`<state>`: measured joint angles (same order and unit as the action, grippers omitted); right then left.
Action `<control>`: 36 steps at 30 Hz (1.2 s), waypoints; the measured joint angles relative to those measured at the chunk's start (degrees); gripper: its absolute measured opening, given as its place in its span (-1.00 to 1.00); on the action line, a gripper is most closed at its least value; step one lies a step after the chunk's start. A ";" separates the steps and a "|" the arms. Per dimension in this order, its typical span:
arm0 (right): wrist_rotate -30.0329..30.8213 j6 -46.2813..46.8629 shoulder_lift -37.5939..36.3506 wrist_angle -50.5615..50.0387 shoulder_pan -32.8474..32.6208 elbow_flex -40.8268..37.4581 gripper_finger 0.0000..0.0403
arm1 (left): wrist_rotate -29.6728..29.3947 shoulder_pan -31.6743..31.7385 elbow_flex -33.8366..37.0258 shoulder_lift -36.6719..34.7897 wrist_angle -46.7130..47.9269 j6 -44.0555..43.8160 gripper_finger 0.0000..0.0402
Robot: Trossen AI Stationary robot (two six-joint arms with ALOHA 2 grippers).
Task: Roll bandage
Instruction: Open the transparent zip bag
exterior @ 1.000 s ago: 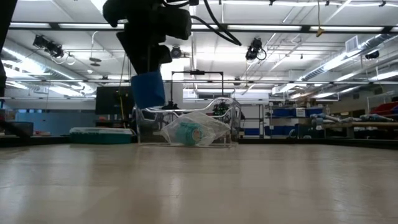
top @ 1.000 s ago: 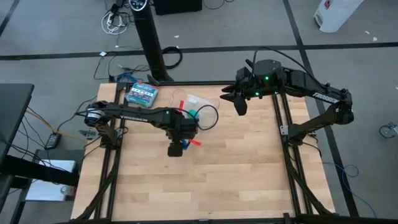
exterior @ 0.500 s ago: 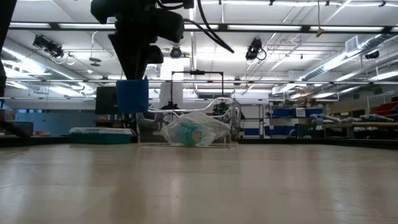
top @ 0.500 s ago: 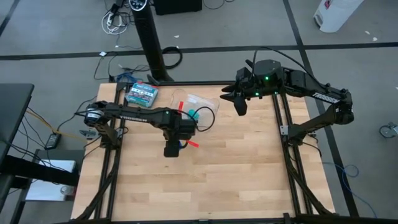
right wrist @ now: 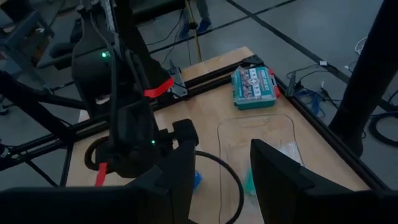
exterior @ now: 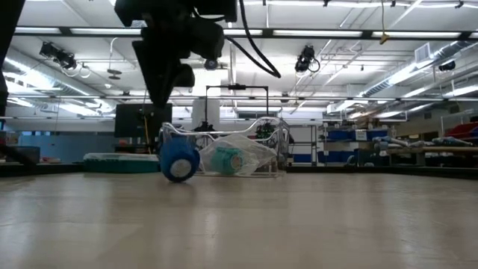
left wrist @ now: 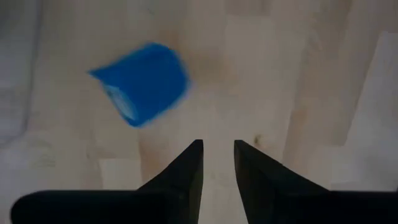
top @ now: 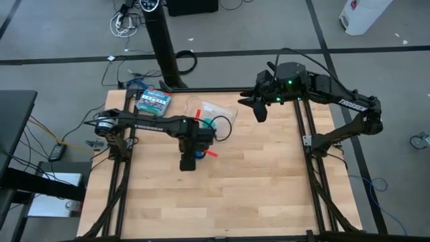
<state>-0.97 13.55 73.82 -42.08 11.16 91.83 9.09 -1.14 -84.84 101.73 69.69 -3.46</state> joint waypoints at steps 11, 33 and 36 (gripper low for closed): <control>-0.39 -0.92 -0.04 -1.19 0.08 0.00 -0.25 | -10.25 -0.43 -6.16 -0.33 0.05 -1.70 -0.52; -5.89 -0.16 0.11 -7.29 4.20 0.00 -0.25 | -21.00 2.27 -20.02 -1.95 -9.29 -7.07 -0.52; -9.55 -0.12 1.07 -6.79 6.01 0.00 -0.25 | -19.70 5.57 -19.91 -1.95 -8.70 -6.64 -0.52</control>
<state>-10.52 13.42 74.88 -48.87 17.18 91.83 -10.62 4.43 -104.75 99.79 60.99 -10.10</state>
